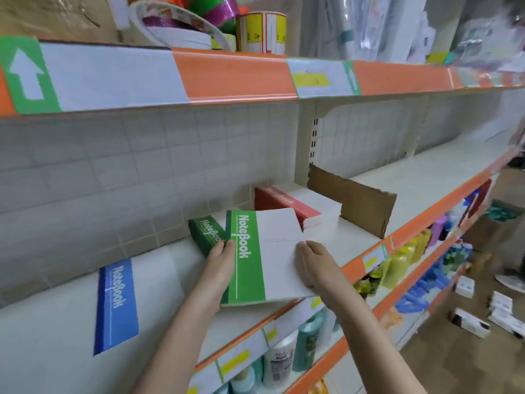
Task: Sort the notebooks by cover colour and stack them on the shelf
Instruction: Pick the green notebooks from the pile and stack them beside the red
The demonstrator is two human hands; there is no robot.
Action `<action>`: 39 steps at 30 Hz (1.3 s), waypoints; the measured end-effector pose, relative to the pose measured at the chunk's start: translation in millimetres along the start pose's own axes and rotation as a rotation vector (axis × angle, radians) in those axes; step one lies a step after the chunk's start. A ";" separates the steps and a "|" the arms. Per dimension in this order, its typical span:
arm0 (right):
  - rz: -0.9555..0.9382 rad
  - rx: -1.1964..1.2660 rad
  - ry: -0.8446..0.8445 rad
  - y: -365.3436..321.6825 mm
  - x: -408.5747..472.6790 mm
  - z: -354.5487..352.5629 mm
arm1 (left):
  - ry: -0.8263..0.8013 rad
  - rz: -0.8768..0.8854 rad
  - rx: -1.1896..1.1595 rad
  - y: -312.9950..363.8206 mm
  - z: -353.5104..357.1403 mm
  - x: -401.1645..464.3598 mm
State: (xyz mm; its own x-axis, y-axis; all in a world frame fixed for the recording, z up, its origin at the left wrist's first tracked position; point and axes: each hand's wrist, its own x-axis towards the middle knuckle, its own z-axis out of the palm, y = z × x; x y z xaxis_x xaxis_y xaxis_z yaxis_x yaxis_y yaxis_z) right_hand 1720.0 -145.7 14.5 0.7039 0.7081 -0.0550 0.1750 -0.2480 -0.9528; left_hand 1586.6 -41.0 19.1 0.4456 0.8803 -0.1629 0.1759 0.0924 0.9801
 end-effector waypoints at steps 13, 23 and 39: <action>-0.118 -0.057 -0.254 -13.1 93.7 24.1 | 0.337 -0.002 0.048 4.4 -13.5 41.2; -0.378 -0.316 -0.222 -15.7 139.6 44.7 | 0.615 0.092 0.307 -2.3 -16.3 64.7; -0.464 -0.517 -0.154 1.8 168.0 63.0 | 0.700 0.110 0.558 -17.2 -4.8 91.4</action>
State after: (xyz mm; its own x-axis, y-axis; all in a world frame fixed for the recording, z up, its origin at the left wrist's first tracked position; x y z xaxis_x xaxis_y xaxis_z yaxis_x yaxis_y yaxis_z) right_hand 1795.3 14.4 -15.2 0.3791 0.8925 0.2446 0.7644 -0.1530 -0.6264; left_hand 1620.0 40.1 -12.2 -0.1196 0.9695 0.2137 0.6456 -0.0876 0.7587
